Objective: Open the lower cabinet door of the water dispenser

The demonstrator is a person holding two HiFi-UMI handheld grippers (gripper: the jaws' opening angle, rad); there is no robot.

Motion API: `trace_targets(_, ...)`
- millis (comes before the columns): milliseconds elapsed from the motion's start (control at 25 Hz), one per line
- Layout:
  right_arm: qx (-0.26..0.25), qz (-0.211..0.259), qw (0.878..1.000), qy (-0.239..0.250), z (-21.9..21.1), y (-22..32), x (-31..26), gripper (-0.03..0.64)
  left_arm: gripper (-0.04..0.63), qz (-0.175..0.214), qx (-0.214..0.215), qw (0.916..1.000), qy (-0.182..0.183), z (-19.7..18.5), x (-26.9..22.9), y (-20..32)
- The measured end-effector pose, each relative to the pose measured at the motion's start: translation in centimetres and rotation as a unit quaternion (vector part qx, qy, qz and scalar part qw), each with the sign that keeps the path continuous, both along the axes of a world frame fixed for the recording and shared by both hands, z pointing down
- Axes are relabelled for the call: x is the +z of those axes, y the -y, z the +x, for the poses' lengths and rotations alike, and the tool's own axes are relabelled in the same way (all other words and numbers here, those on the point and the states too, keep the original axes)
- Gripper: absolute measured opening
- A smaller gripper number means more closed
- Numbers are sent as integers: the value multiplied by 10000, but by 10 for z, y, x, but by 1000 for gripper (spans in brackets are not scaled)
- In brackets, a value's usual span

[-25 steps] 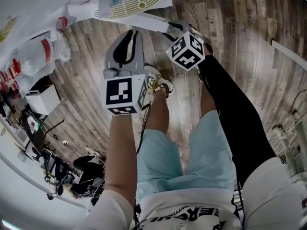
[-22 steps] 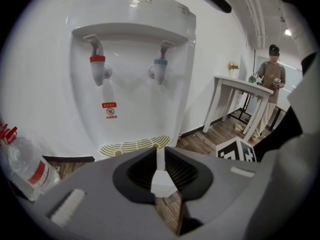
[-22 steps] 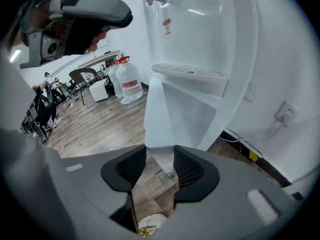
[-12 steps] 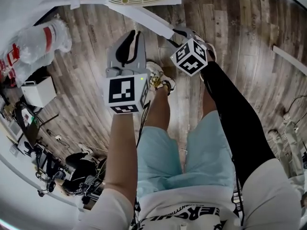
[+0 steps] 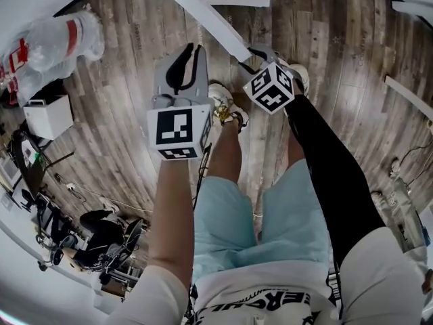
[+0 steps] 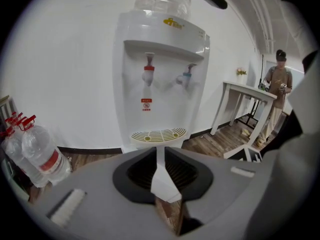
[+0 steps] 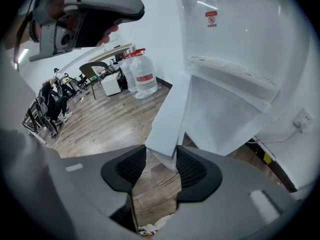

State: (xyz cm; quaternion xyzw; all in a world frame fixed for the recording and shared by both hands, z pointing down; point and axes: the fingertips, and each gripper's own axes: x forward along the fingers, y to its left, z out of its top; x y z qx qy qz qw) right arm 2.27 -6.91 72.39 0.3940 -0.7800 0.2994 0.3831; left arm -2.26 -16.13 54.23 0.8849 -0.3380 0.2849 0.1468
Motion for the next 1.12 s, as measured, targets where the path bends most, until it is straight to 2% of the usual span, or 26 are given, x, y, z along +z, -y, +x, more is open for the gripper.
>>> trace_targets(440, -288, -88, 9995, -3, -47, -4, 0, 170, 61, 42, -216, 9998, -21, -47, 1, 2)
trace_targets(1120, -621, -180, 9977, 198, -123, 6, -6, 170, 61, 81, -345, 9988, -350, -102, -7, 6)
